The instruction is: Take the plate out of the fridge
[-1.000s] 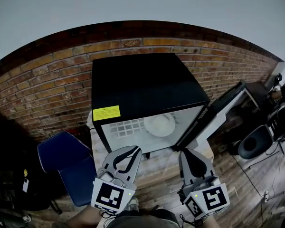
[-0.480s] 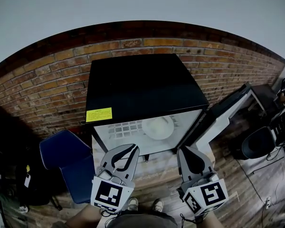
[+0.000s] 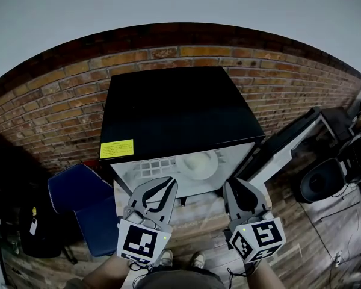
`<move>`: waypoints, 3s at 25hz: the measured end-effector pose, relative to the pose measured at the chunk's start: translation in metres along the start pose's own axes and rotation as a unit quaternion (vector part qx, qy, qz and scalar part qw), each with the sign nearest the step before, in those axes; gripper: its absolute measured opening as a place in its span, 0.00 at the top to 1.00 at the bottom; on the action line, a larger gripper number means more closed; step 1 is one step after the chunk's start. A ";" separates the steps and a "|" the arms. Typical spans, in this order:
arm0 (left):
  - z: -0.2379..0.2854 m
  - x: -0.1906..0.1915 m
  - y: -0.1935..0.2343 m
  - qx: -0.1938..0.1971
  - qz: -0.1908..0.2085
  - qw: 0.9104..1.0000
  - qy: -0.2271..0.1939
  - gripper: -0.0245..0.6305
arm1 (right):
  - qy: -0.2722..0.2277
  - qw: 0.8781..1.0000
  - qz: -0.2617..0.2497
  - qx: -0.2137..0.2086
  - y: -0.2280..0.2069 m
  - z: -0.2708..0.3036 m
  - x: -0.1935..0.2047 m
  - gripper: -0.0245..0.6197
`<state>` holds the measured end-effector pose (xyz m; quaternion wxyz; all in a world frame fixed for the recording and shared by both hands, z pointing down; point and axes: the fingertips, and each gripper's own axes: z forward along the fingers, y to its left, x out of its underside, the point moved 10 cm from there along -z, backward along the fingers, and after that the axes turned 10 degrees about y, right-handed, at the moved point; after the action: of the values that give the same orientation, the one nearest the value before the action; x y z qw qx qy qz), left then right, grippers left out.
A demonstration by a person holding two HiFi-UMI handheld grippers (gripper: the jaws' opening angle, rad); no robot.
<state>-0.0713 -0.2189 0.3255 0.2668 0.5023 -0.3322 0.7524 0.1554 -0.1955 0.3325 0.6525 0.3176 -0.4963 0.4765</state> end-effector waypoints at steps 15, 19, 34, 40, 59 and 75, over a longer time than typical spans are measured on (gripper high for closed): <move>0.052 0.030 0.003 0.003 0.004 0.999 0.034 0.92 | 0.027 0.993 0.115 0.000 -0.034 0.057 0.036 0.73; 0.063 0.042 0.006 -0.001 -0.002 0.998 0.058 0.92 | 0.044 0.990 0.136 -0.008 -0.039 0.072 0.050 0.71; 0.077 0.057 0.005 0.012 -0.008 0.995 0.097 0.92 | 0.081 0.953 0.290 -0.045 -0.051 0.116 0.099 0.65; 0.073 0.060 0.004 0.015 -0.010 0.994 0.105 0.92 | 0.069 0.929 0.354 -0.081 -0.048 0.129 0.107 0.66; 0.060 0.066 0.002 0.005 -0.020 0.993 0.113 0.92 | 0.048 0.856 0.504 -0.106 -0.040 0.139 0.114 0.86; 0.042 0.066 -0.004 -0.003 -0.023 0.994 0.103 0.92 | 0.063 0.744 0.658 -0.101 -0.029 0.121 0.132 0.91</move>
<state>-0.0671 -0.2442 0.3994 0.3186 0.4291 -0.2937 0.7925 0.1478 -0.2724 0.4966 0.2353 -0.1867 -0.5848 0.7535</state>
